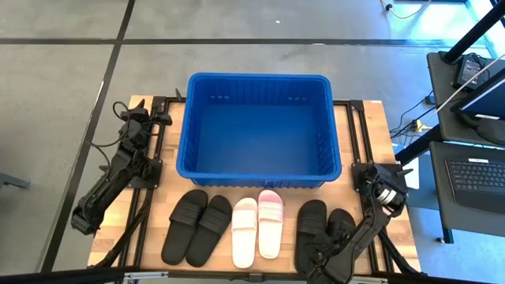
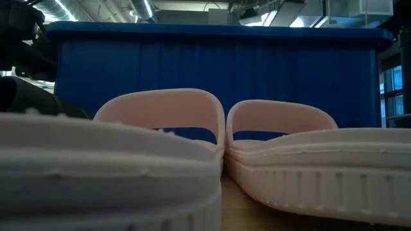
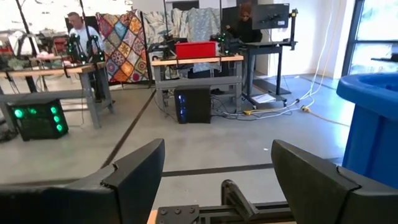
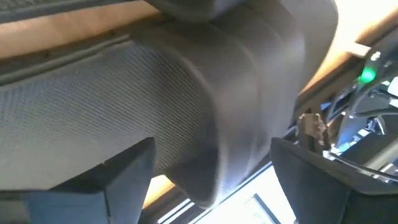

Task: Pick and place slides into bin
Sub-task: Put the black slipper into the blue bin

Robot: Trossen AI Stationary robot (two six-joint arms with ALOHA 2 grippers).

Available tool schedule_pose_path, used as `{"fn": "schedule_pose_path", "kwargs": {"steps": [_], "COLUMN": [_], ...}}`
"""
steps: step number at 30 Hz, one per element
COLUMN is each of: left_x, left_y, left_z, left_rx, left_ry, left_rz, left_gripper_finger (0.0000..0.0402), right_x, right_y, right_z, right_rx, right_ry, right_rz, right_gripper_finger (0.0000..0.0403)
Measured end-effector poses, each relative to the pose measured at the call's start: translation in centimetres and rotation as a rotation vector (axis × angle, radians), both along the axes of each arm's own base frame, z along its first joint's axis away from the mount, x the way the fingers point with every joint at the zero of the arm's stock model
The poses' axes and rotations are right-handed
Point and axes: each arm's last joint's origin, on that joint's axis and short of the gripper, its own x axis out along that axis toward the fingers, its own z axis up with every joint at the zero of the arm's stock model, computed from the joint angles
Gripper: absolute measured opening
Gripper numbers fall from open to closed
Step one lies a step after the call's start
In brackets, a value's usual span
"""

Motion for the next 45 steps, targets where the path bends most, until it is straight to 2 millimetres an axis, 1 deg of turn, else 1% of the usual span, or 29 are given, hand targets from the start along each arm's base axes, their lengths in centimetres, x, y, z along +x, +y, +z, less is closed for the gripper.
{"fn": "schedule_pose_path", "kwargs": {"steps": [2, 5, 17, 18, 21, 25, 31, 36, 42, 45], "left_x": [0.0, 0.0, 0.0, 0.0, 0.0, 0.0, 0.0, 0.0, 0.0, 0.0], "left_y": [0.0, 0.0, 0.0, 0.0, 0.0, 0.0, 0.0, 0.0, 0.0, 0.0], "left_z": [0.0, -0.2, -0.4, -0.4, -0.4, -0.4, -0.4, -0.4, -0.4, -0.4], "left_rx": [-0.003, -0.020, -0.038, -0.038, -0.038, -0.039, -0.038, -0.038, -0.038, -0.038], "left_ry": [0.001, 0.009, 0.019, 0.019, 0.019, 0.019, 0.019, 0.018, 0.018, 0.018], "left_rz": [0.000, 0.000, 0.000, 0.000, 0.000, 0.000, 0.000, 0.000, 0.000, 0.000], "left_gripper_finger": [0.0290, 0.0290, 0.0290, 0.0290, 0.0290, 0.0290, 0.0290, 0.0290, 0.0290, 0.0290], "right_x": [0.0, 0.0, -0.1, -0.1, -0.2, -0.4, -1.1, -1.5, -1.4, -1.5], "right_y": [0.0, 0.0, 0.0, 0.0, 0.0, -0.3, -1.2, -3.6, -7.8, -10.0], "right_z": [-0.2, -0.2, -0.1, 0.0, 0.7, 2.4, 7.4, 12.0, 16.7, 18.6], "right_rx": [-0.005, -0.013, 0.006, 0.014, 0.042, 0.100, 0.254, 0.340, 0.449, 0.426], "right_ry": [0.004, 0.008, 0.046, 0.047, 0.038, 0.020, -0.082, -0.176, -0.317, -0.467], "right_rz": [0.000, 0.001, -0.021, -0.024, -0.037, -0.049, -0.015, -0.085, -0.190, -0.179], "right_gripper_finger": [0.0293, 0.0249, 0.0024, 0.0017, 0.0019, 0.0017, 0.0017, 0.0017, 0.0017, 0.0017]}}
